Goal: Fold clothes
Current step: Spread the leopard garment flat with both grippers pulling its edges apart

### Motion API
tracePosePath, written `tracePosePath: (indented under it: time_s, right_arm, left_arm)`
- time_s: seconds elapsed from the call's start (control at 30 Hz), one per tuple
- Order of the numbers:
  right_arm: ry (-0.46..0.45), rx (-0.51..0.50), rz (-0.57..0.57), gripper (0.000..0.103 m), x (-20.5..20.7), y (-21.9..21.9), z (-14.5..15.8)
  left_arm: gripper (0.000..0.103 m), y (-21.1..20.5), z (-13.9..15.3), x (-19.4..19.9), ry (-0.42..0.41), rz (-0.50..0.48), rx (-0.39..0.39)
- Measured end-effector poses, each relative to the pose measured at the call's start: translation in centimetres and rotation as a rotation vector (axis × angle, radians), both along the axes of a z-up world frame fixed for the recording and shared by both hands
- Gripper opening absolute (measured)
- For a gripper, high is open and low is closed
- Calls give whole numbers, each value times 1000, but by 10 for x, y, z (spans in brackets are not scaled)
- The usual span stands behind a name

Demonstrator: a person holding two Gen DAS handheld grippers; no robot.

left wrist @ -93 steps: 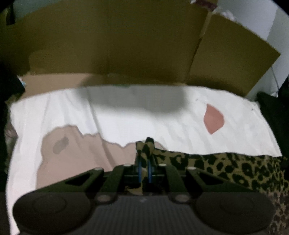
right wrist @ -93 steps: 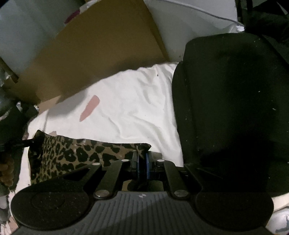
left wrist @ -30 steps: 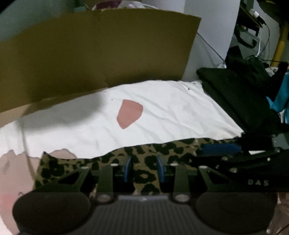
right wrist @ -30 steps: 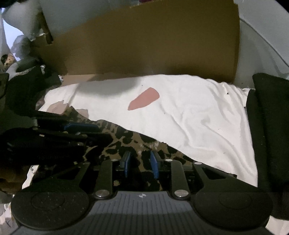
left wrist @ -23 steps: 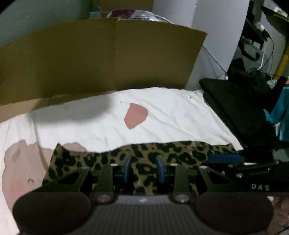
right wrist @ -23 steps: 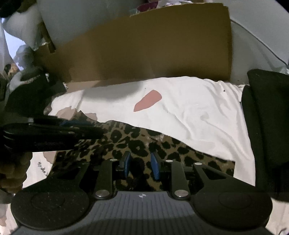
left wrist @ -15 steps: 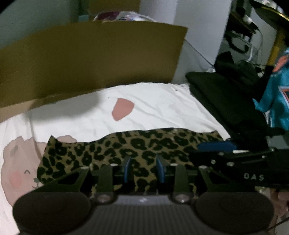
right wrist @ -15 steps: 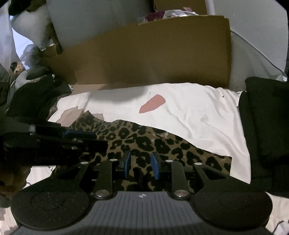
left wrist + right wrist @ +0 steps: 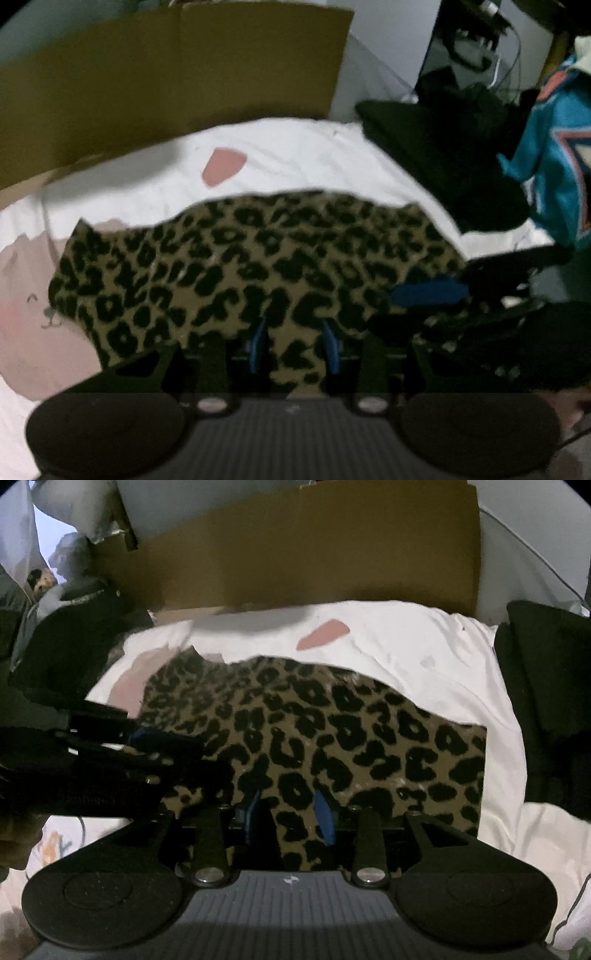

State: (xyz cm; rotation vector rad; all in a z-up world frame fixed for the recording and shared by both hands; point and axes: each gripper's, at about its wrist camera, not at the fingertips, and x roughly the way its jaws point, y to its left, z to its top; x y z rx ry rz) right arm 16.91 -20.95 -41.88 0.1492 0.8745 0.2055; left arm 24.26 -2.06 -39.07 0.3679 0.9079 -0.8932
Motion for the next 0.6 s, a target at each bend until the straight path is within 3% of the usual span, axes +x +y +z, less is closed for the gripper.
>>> tracePosePath:
  time_s: [0.23, 0.37, 0.43, 0.6]
  right_arm:
    - [4, -36, -47, 39, -8, -23, -3]
    - [-10, -139, -77, 40, -18, -30, 6]
    - [-24, -124, -76, 40, -23, -30, 13]
    - [-30, -46, -43, 40, -33, -15, 19]
  left_arm:
    - [35, 20, -2, 18, -23, 76, 42]
    - [34, 33, 8, 19, 7, 135, 32]
    - [34, 39, 14, 17, 20, 154, 23]
    - [34, 30, 23, -11, 4, 68, 0]
